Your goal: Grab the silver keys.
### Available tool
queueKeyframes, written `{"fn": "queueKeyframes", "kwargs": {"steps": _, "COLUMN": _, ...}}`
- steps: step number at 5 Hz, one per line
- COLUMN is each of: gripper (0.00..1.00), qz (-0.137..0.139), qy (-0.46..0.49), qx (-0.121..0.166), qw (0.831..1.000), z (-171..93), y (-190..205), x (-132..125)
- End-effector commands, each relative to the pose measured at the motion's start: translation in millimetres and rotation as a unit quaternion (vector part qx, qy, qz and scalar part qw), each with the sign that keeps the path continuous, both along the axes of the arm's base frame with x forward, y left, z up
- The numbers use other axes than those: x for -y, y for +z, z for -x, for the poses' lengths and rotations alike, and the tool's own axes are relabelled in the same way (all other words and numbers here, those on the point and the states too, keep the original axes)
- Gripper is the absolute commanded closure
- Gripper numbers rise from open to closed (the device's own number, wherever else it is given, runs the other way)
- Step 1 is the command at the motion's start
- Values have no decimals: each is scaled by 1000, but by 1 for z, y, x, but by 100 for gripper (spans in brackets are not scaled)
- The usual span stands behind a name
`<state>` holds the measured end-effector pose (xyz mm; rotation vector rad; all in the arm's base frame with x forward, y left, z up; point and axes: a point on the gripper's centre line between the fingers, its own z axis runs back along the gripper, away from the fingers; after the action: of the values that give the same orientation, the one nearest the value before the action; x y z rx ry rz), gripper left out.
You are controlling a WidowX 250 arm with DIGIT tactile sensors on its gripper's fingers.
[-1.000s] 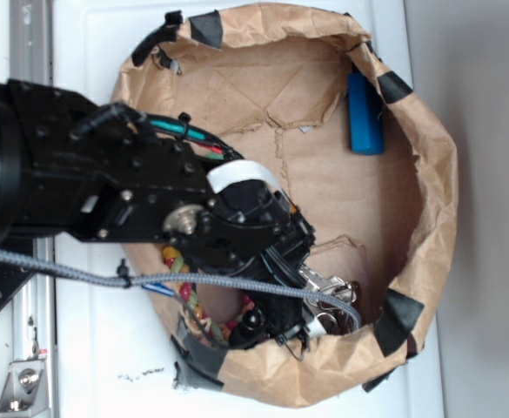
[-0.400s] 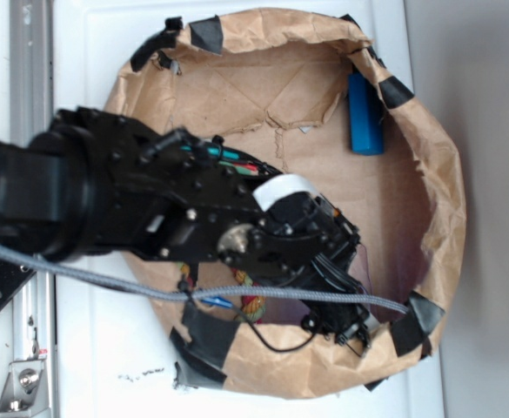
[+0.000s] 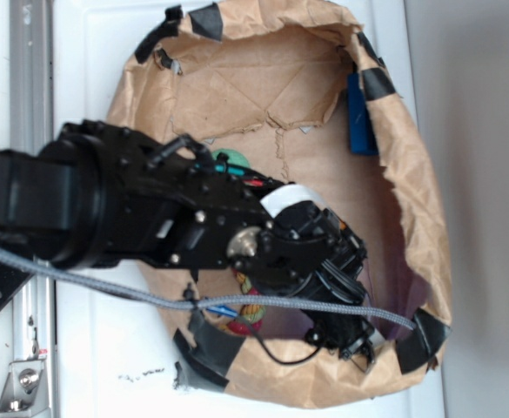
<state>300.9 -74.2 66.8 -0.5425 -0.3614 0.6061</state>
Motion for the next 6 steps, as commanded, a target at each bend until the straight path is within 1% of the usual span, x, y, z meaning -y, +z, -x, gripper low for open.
{"fn": "queueKeyframes", "kwargs": {"steps": 1, "gripper": 0, "qz": 26, "qy": 19, "qx": 69, "qw": 997, "z": -1, "y": 18, "x": -6}}
{"fn": "queueKeyframes", "kwargs": {"steps": 3, "gripper": 0, "qz": 4, "qy": 20, "qx": 59, "qw": 998, "z": -4, "y": -1, "x": 2}}
{"fn": "queueKeyframes", "kwargs": {"steps": 4, "gripper": 0, "qz": 0, "qy": 10, "qx": 43, "qw": 999, "z": -8, "y": -8, "x": 11}}
{"fn": "queueKeyframes", "kwargs": {"steps": 5, "gripper": 86, "qz": -3, "qy": 12, "qx": 39, "qw": 999, "z": -9, "y": -12, "x": 12}}
{"fn": "queueKeyframes", "kwargs": {"steps": 6, "gripper": 100, "qz": -6, "qy": 5, "qx": 40, "qw": 999, "z": -5, "y": -12, "x": 9}}
